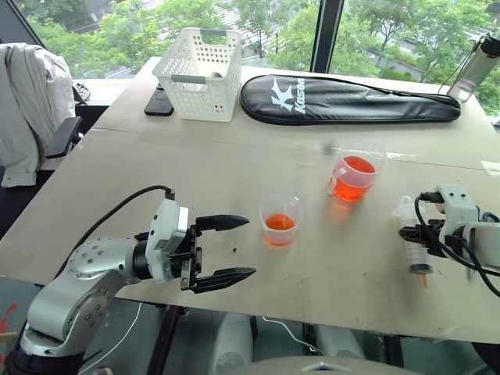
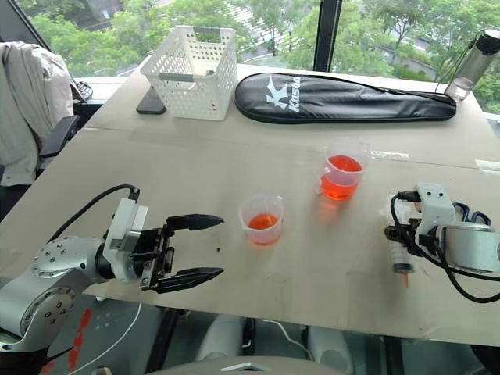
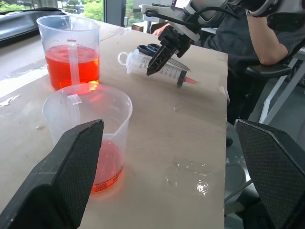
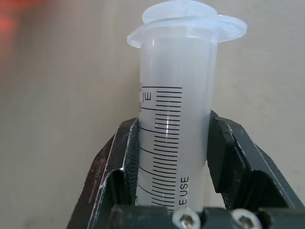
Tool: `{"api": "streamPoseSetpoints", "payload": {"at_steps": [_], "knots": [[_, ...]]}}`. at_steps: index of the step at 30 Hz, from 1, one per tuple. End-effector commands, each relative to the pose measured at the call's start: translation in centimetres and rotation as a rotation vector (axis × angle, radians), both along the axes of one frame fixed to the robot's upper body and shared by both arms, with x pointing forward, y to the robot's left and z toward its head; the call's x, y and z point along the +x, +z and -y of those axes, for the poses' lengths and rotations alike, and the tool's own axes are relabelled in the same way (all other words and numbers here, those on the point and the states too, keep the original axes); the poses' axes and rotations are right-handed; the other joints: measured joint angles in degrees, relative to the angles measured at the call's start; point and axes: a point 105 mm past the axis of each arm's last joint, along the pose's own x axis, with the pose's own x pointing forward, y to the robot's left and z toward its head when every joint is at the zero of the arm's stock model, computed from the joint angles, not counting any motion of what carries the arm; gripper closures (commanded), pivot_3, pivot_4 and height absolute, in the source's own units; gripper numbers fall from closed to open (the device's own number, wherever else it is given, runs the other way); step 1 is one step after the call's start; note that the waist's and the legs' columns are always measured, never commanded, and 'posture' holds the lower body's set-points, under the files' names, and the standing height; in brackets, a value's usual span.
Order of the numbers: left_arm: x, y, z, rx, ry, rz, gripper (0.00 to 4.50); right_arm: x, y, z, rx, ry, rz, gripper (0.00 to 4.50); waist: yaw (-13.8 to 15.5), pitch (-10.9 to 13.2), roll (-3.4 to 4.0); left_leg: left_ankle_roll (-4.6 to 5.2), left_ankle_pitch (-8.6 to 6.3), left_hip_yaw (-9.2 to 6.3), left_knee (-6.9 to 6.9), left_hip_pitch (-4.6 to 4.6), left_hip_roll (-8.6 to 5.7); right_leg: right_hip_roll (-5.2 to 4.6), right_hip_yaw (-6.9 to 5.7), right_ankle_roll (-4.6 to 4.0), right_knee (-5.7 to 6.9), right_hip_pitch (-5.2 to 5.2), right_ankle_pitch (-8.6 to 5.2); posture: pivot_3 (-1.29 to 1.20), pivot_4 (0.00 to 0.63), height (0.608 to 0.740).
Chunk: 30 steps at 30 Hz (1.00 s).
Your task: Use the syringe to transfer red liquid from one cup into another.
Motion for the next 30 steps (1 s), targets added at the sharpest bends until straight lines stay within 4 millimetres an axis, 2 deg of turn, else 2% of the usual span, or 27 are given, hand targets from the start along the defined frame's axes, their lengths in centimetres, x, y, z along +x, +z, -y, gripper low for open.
{"api": "streamPoseSetpoints", "payload": {"at_steps": [1,5,9,13,17,25,30], "knots": [[-0.2,0.7,0.3,-0.011,-0.029,0.040,0.00,-0.4,1.6,-1.2,-0.027,0.206,0.035,2.89,0.0,0.0,0.01,0.00,0.00,0.00,0.00,0.00,0.01,0.02,0.00,0.01,0.00,-0.02,0.00,0.00,0.150,0.724],[0.2,0.9,0.3,-0.007,-0.042,0.047,0.00,-1.2,1.0,-1.6,-0.037,0.348,-0.016,2.89,0.2,0.0,0.00,0.00,0.00,0.01,0.01,-0.01,0.02,0.01,-0.02,0.03,0.00,-0.03,-0.02,0.00,0.150,0.724],[0.5,1.1,0.3,-0.002,-0.051,0.053,0.00,-1.8,-0.2,-1.2,-0.070,0.439,-0.078,2.89,0.2,0.0,0.01,0.00,0.00,0.04,0.01,-0.03,-0.01,-0.04,-0.01,0.03,-0.04,-0.04,-0.02,0.00,0.150,0.724],[0.4,1.1,0.2,0.000,-0.051,0.054,0.00,-1.6,-0.9,-0.5,-0.090,0.479,-0.096,2.89,0.2,0.0,0.00,0.01,-0.03,0.08,0.01,-0.02,0.00,-0.04,-0.01,0.03,-0.05,-0.05,-0.02,0.00,0.150,0.724],[0.2,1.1,0.2,-0.001,-0.037,0.054,0.00,-1.0,-0.7,-0.3,-0.085,0.492,-0.082,2.89,0.2,0.0,0.00,0.01,-0.03,0.10,0.01,0.00,0.00,-0.04,-0.01,0.04,-0.05,-0.05,-0.02,0.00,0.150,0.724],[0.2,1.2,0.5,-0.005,-0.032,0.057,0.00,-0.7,-1.5,-0.9,-0.102,0.558,-0.112,2.89,0.0,0.0,-0.11,0.01,-0.03,0.15,0.03,0.05,0.02,-0.05,0.01,0.04,-0.05,-0.04,-0.02,0.00,0.150,0.724],[0.3,1.2,0.4,-0.002,-0.027,0.062,0.00,-0.2,-1.2,-0.8,-0.105,0.559,-0.099,2.89,-0.3,-0.2,-0.40,0.01,-0.03,0.22,0.03,0.12,0.14,-0.01,0.02,0.05,-0.04,-0.04,-0.02,0.00,0.150,0.724]]}}
